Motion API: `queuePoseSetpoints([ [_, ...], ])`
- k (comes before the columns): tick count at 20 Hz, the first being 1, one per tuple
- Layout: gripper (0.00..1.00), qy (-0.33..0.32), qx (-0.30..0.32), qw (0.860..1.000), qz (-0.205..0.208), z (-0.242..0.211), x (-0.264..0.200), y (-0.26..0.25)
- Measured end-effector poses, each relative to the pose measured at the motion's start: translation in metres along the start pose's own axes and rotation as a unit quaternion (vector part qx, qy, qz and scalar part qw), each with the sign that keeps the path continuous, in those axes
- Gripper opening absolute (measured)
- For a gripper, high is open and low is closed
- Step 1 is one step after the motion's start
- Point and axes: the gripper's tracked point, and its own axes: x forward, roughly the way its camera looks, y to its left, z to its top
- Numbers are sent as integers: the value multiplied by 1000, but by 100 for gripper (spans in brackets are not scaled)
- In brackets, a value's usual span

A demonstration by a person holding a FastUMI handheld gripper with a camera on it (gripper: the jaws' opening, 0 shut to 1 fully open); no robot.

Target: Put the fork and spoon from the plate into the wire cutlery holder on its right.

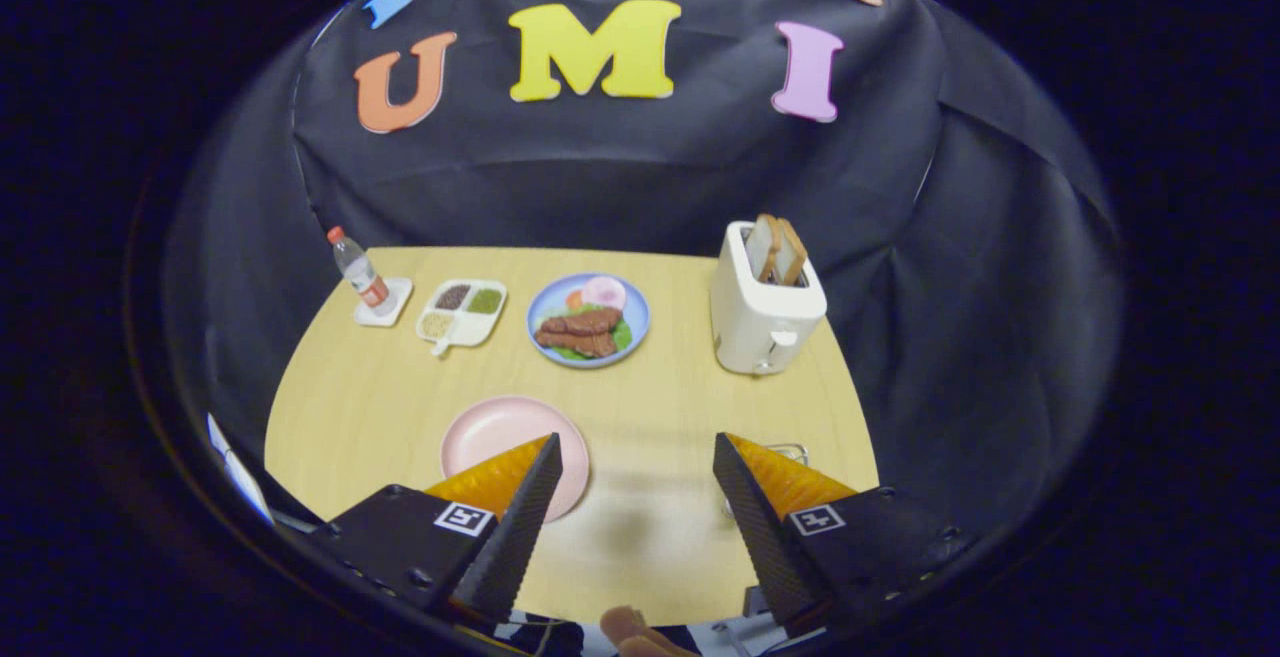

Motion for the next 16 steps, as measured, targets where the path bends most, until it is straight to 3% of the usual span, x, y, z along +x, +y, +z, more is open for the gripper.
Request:
queuePoseSetpoints([
  [4, 93, -107, 48, 993, 25, 22, -30, 35],
  [7, 93, -193, 50, 979, 30, 42, -56, 44],
  [16, 92, -349, -1, 937, -14, 66, -136, 54],
])
